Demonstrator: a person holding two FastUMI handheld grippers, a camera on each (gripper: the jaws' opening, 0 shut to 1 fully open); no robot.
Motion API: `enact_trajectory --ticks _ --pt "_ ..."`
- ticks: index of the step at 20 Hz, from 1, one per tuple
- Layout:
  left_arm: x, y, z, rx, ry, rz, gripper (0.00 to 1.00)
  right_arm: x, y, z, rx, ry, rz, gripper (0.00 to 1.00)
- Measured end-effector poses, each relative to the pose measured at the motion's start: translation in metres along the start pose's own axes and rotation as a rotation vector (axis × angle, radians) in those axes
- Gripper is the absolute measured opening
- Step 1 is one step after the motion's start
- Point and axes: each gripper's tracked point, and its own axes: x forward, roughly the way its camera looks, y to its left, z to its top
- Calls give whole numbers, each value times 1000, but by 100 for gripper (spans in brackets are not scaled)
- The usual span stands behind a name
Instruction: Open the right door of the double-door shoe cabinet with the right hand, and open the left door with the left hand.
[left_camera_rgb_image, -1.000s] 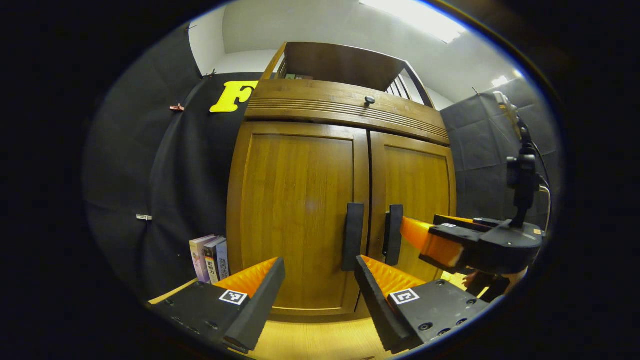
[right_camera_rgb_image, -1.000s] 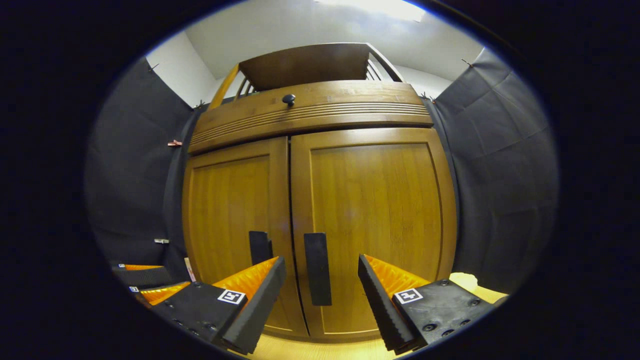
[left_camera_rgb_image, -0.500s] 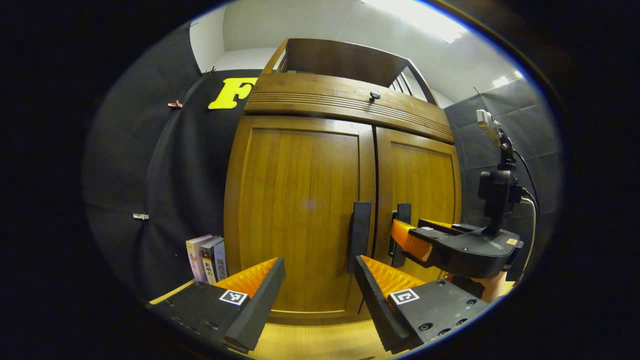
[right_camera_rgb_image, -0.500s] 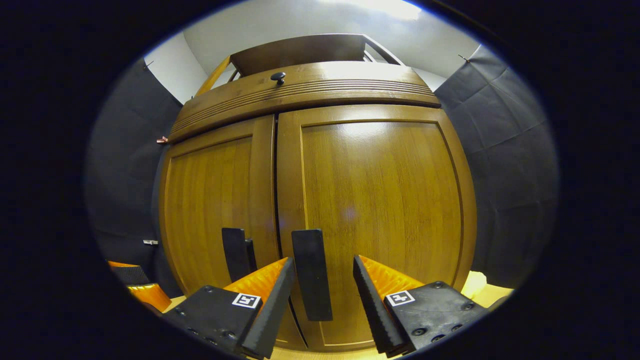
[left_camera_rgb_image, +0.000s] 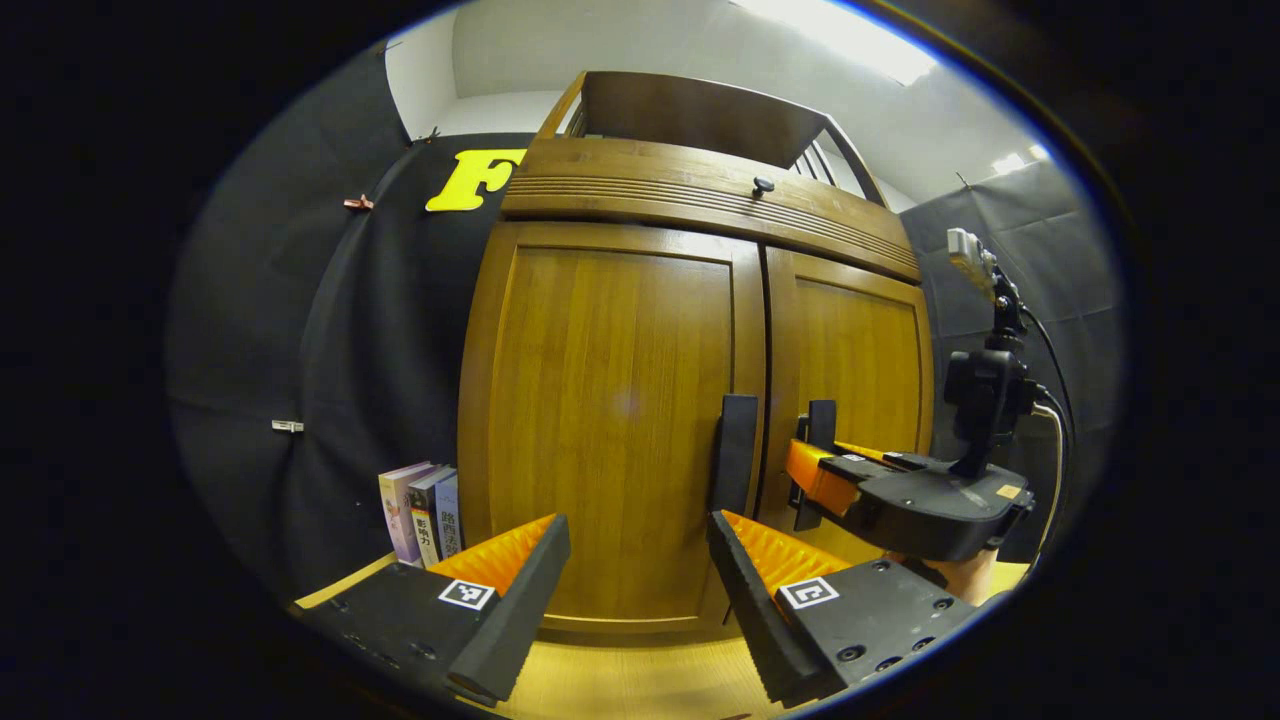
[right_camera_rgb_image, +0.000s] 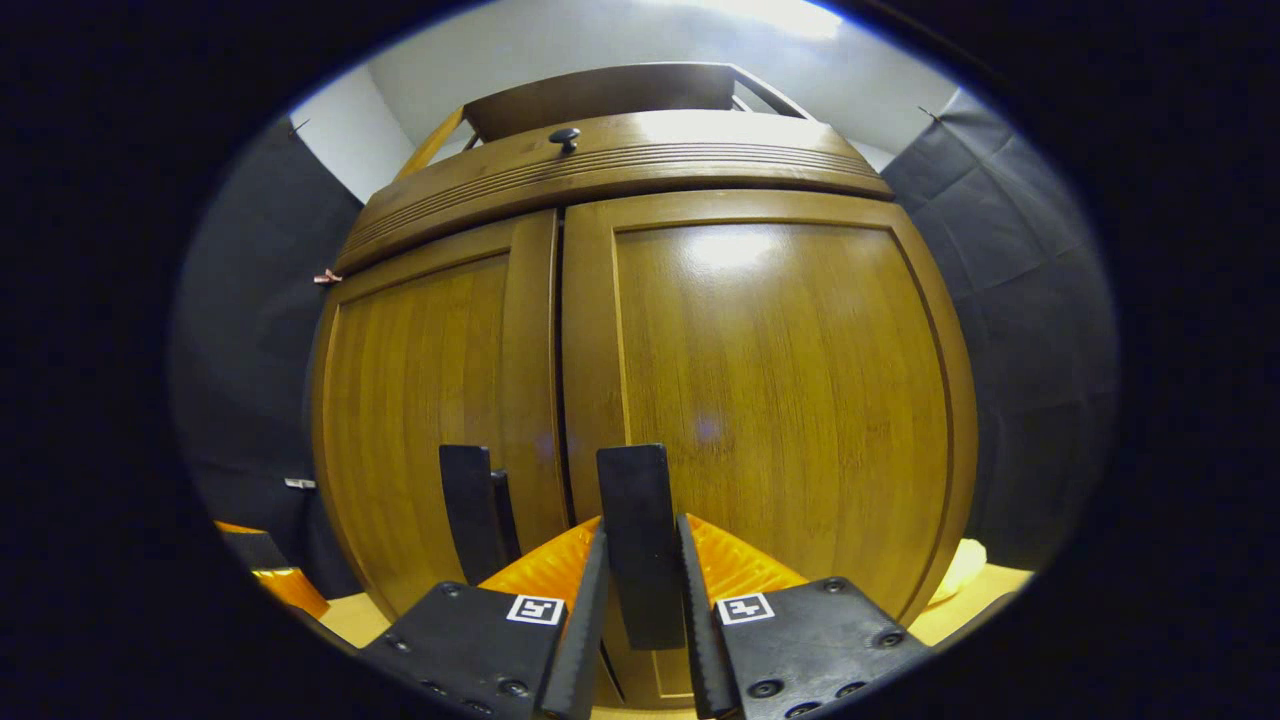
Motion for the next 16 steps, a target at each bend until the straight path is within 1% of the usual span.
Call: enact_trajectory --ticks 1,2,3,4,5,6,7,8,9,10,12,13,16 --pt "-1 3 -1 1 5 11 88 9 0 -4 -24 -12 -5 33" --pt "-2 5 -1 2 8 20 86 6 -1 -3 -32 -10 -9 29" --pt "-4 7 -2 1 11 27 86 4 0 -4 -29 -6 -7 29" --pt "-6 8 -2 -7 8 32 88 1 0 -5 -23 4 -2 33" --pt "-9 9 -1 -18 2 35 88 2 0 -3 -24 4 6 23" --pt "-10 9 -1 -26 2 37 88 0 0 -2 -26 11 14 28" --pt "-11 9 -2 -26 6 38 86 -2 1 -1 -33 13 22 23" --pt "-13 9 -2 -21 13 44 86 -5 2 0 -34 23 34 28" --pt "-15 8 -3 -17 17 48 88 -9 3 1 -32 33 46 23" --pt "-17 5 -1 -16 16 47 88 -14 4 2 -30 44 57 28" --pt "-24 -2 3 -24 8 41 88 -36 2 1 -37 58 79 28" --pt "-28 -3 6 -29 2 42 86 -46 -1 2 -35 62 88 28" --pt "-38 -8 10 -32 -1 49 86 -69 -13 11 -24 61 109 28"
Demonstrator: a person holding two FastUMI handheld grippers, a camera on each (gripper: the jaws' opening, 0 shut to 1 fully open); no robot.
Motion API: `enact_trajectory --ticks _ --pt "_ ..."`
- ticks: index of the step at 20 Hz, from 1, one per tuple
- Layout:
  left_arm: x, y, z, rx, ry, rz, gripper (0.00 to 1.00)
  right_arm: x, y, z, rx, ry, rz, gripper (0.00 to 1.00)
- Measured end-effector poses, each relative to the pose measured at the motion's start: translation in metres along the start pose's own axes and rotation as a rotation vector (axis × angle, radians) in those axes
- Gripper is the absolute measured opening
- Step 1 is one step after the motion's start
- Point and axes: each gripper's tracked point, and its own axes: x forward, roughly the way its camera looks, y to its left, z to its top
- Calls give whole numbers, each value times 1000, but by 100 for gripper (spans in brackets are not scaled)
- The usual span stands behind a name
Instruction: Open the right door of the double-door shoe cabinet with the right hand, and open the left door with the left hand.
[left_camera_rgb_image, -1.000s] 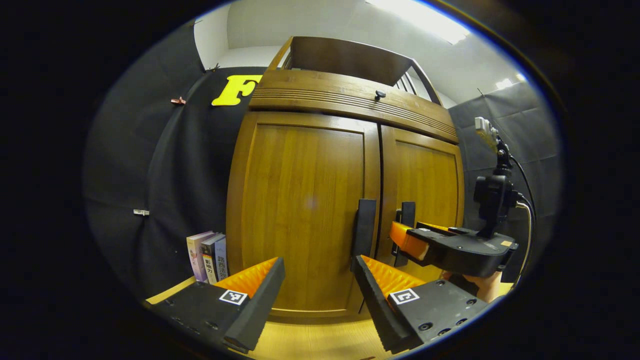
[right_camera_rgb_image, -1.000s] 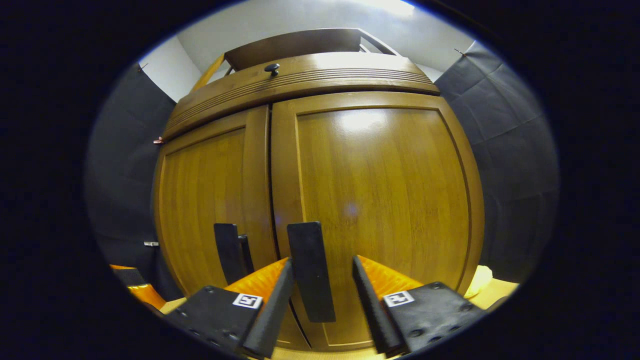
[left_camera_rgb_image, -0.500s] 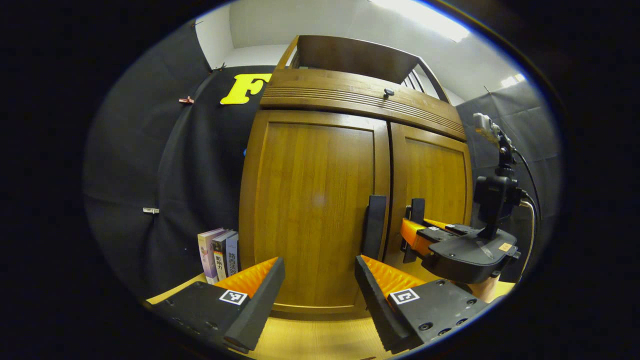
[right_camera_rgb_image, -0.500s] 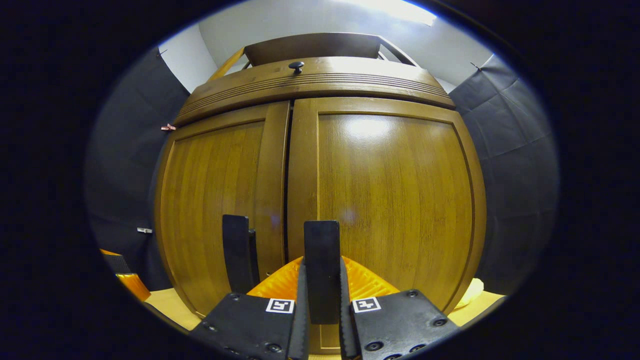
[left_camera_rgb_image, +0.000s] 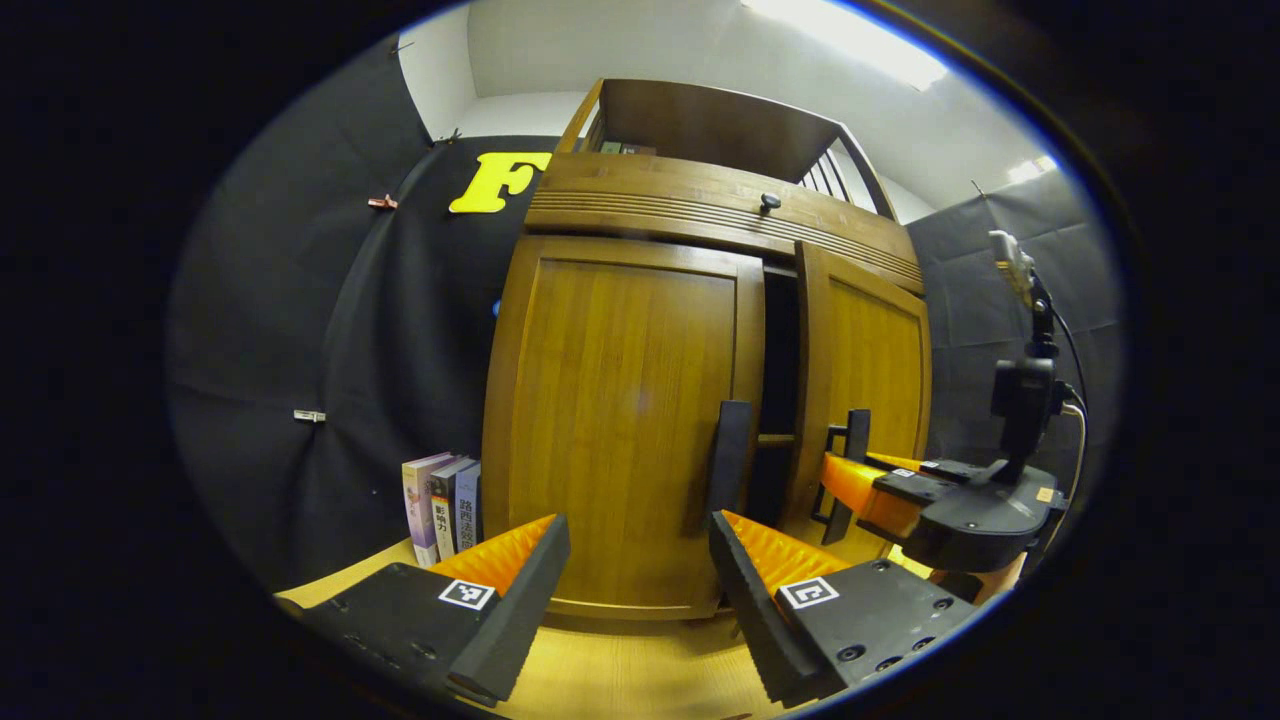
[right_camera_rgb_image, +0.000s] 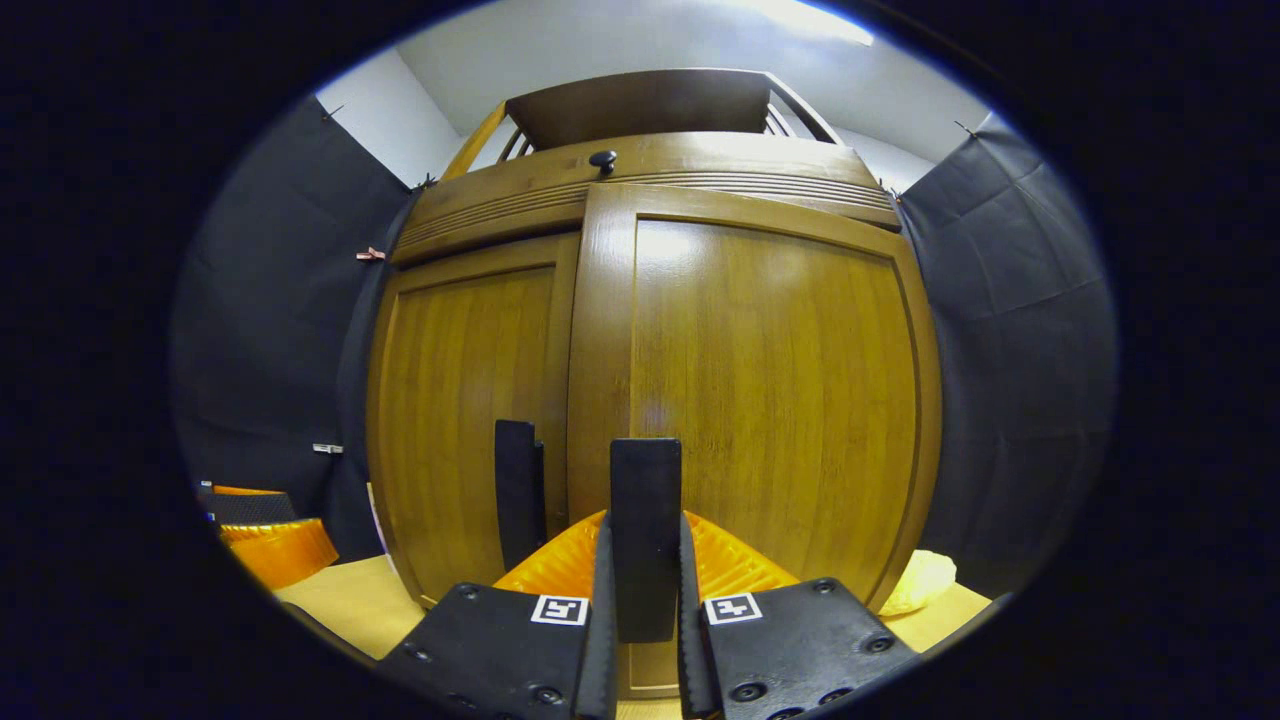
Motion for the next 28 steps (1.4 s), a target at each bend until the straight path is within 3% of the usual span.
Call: enact_trajectory --ticks 9,10,14,20,21,22,25,27,28 --pt "-29 -19 4 -3 7 19 86 -71 -30 19 9 -8 20 23" --pt "-31 -21 5 -8 7 21 86 -77 -36 21 11 -8 20 27" --pt "-38 -32 6 -22 5 29 88 -107 -61 27 16 -8 6 27" --pt "-30 -55 1 -32 17 11 88 -145 -113 38 32 -9 -56 26" --pt "-27 -60 0 -30 21 3 88 -150 -123 40 39 -8 -70 22" --pt "-24 -64 0 -27 20 -3 88 -152 -133 39 41 -3 -88 26" --pt "-13 -72 -2 -16 18 -12 88 -153 -169 30 21 26 -148 26" --pt "-3 -76 -3 -14 18 -12 88 -156 -188 33 6 31 -167 11" --pt "3 -75 -3 -9 15 -7 88 -158 -188 34 14 30 -152 21"
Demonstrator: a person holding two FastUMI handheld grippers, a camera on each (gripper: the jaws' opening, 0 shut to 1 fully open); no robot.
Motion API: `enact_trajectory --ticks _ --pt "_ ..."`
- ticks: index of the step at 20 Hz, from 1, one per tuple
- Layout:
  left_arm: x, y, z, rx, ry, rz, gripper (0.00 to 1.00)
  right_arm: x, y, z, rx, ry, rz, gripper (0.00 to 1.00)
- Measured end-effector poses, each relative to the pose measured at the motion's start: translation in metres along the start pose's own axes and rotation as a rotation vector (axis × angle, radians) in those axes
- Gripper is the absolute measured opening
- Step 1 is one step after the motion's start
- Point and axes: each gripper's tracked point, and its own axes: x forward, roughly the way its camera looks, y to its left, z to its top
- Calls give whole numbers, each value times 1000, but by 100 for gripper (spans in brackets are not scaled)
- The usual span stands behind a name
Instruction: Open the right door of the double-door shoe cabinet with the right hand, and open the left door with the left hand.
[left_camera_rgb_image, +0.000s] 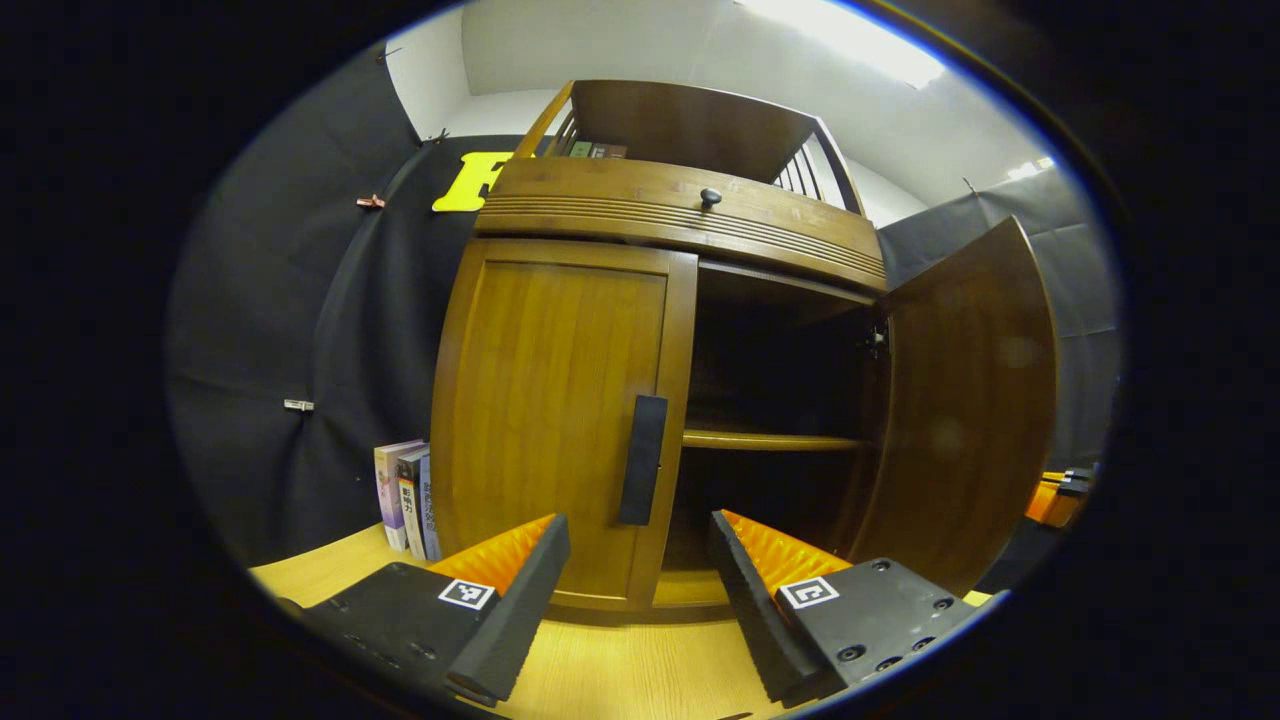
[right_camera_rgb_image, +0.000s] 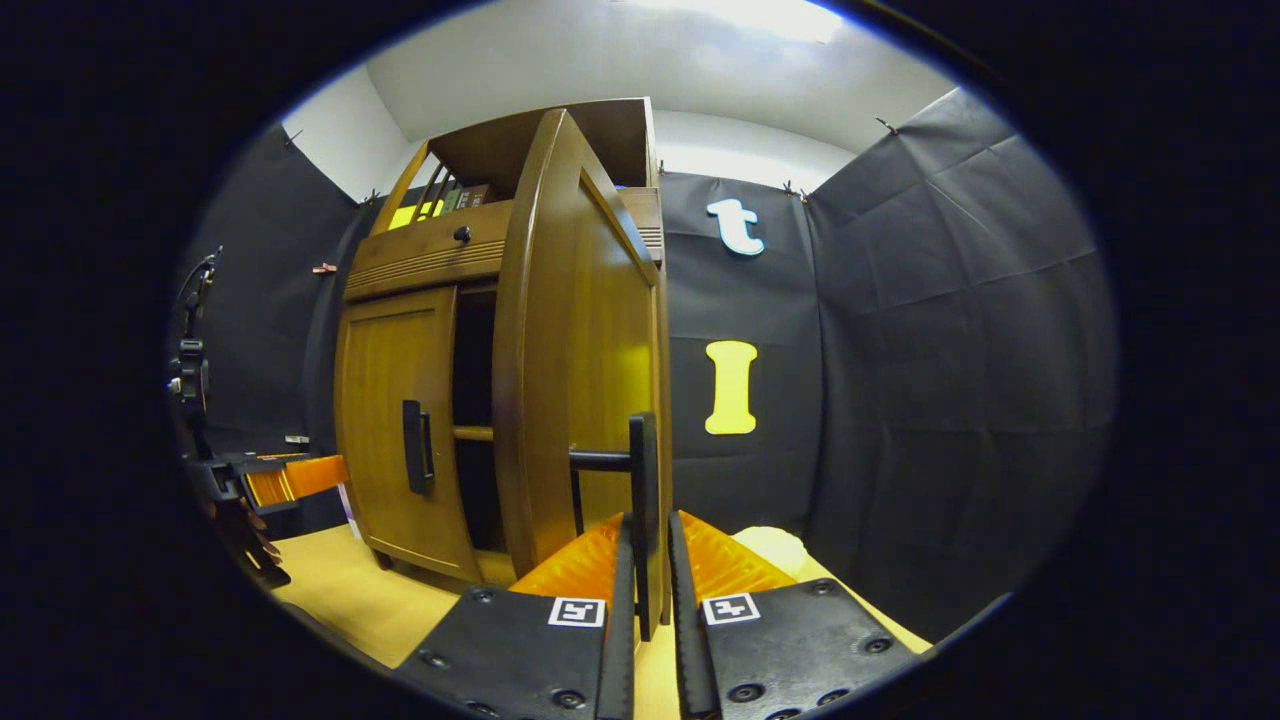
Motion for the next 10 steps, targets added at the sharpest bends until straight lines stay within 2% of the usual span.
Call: enact_trajectory --ticks 1,2,3,4,6,7,8,10 --pt "7 1 0 8 -4 5 88 0 0 0 2 2 16 12" --pt "15 1 1 17 -8 11 88 0 0 -1 -5 1 25 12" --pt "23 2 0 30 -14 19 86 1 -5 0 -18 0 27 21" --pt "31 5 1 49 -20 31 88 0 -9 2 -35 -4 25 21" --pt "47 7 1 85 -29 47 85 -3 -19 3 -42 2 20 21" --pt "56 5 1 94 -33 45 88 -7 -26 5 -35 5 13 21" --pt "65 2 2 97 -42 40 85 -12 -33 8 -31 -1 1 21" --pt "80 -4 3 104 -59 27 88 -19 -53 14 -35 -14 -46 21"
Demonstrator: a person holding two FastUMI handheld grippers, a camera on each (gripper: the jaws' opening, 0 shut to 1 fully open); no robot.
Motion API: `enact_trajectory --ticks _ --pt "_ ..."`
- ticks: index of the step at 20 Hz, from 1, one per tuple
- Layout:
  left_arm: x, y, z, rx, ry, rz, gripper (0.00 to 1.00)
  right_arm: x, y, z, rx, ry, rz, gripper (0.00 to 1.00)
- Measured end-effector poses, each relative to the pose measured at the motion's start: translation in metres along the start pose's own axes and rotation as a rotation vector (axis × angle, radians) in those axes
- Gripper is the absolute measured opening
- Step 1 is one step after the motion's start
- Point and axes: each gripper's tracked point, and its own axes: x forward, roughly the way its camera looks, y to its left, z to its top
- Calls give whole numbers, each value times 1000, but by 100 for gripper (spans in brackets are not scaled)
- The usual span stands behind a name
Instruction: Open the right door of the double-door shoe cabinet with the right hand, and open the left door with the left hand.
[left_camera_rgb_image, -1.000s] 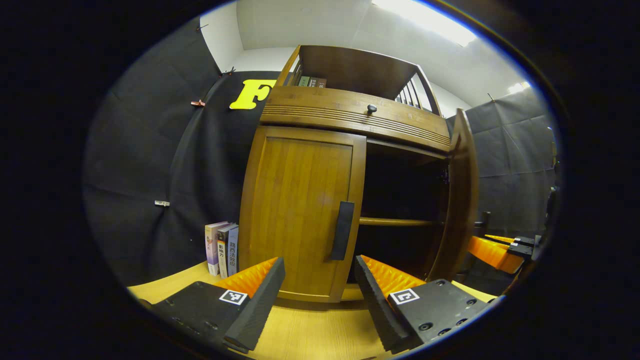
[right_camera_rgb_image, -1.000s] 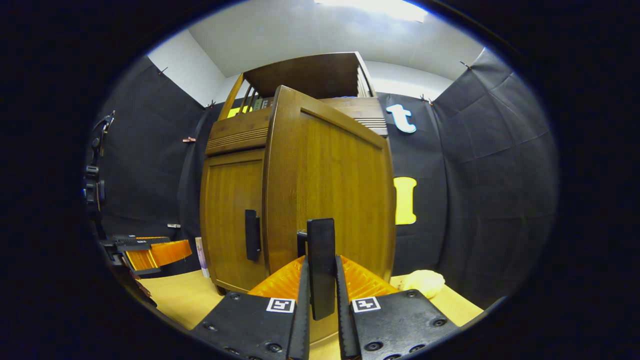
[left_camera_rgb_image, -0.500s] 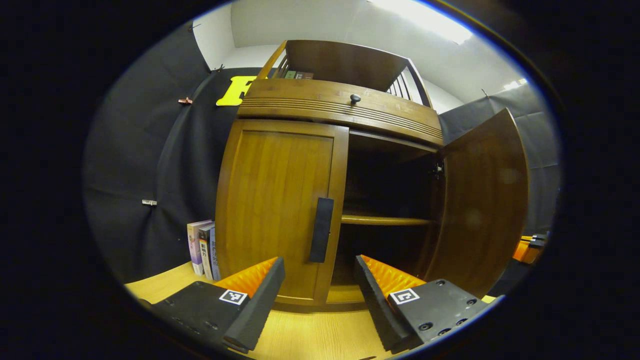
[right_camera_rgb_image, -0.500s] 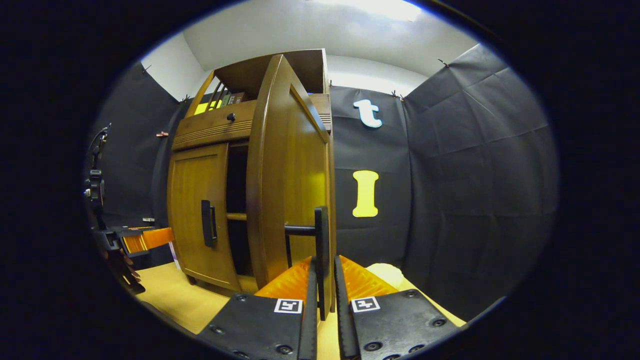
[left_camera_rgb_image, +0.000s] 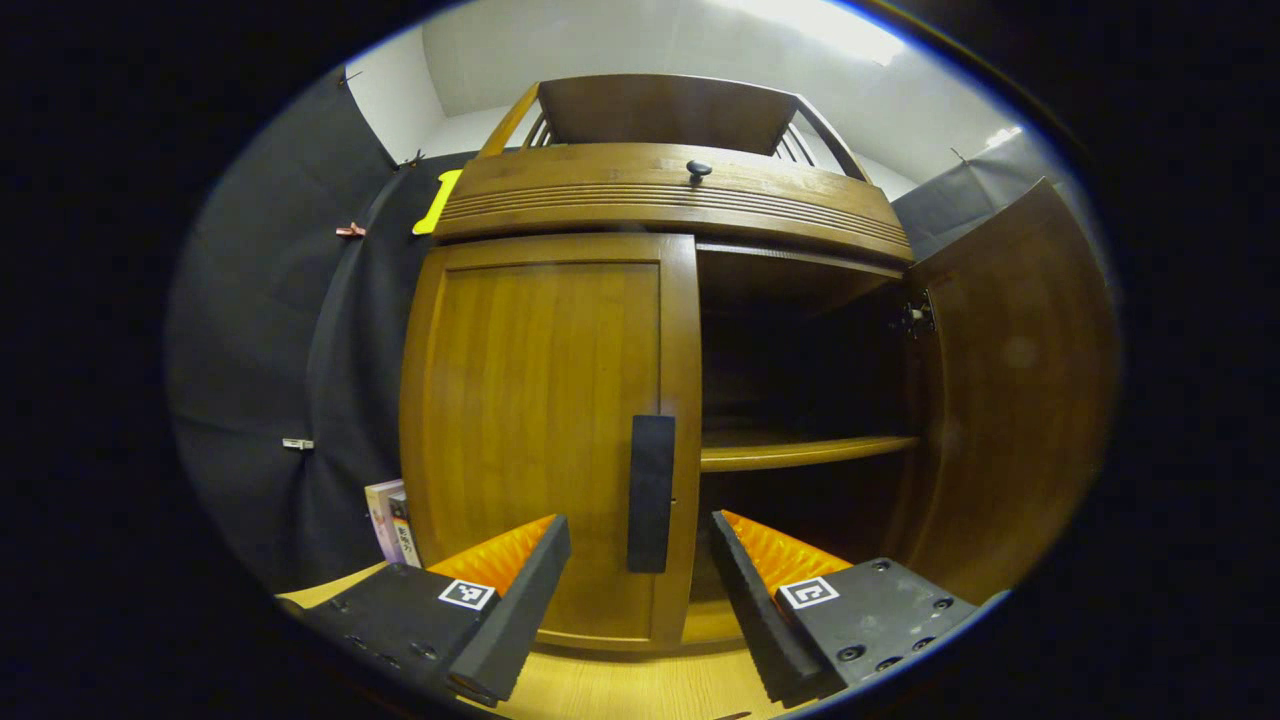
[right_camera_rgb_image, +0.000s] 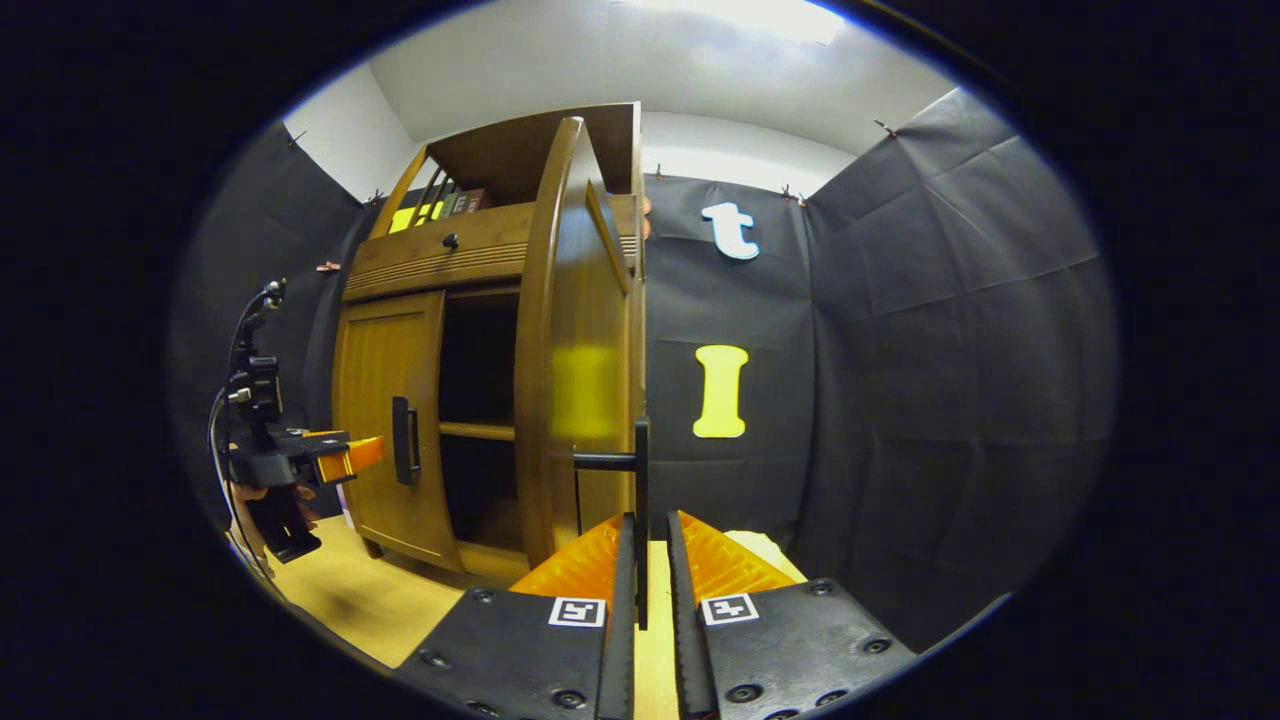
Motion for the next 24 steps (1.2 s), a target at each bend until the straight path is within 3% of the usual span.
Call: enact_trajectory --ticks 3,6,7,8,9,12,13,16,18,20,22,23,24 --pt "20 -5 -6 16 -4 2 86 -10 -34 1 -3 -6 -73 20" --pt "36 -4 -5 6 -32 24 86 -21 -28 1 86 8 -15 21" --pt "40 -3 -4 5 -45 33 90 -21 -30 0 98 9 -13 21" --pt "44 0 -1 3 -62 43 88 -21 -35 1 94 5 -34 21" --pt "48 3 1 1 -82 53 88 -22 -32 4 90 -3 -27 30" --pt "59 6 5 4 -105 76 86 -32 -37 8 72 -30 -48 89" --pt "65 6 2 13 -93 76 86 -37 -40 8 74 -39 -46 82" --pt "77 4 -11 34 -55 69 80 -41 -45 10 83 -51 -56 95" --pt "78 -3 -18 19 -42 41 72 -42 -45 9 87 -49 -56 94" --pt "78 2 -14 6 -64 70 54 -43 -43 8 105 -39 -55 94" --pt "79 4 -15 -13 -62 50 36 -40 -56 4 119 -24 -104 94" --pt "78 4 -15 -9 -58 43 35 -41 -57 5 125 -21 -117 100" --pt "77 4 -15 -4 -49 39 34 -41 -59 6 136 -18 -128 93"
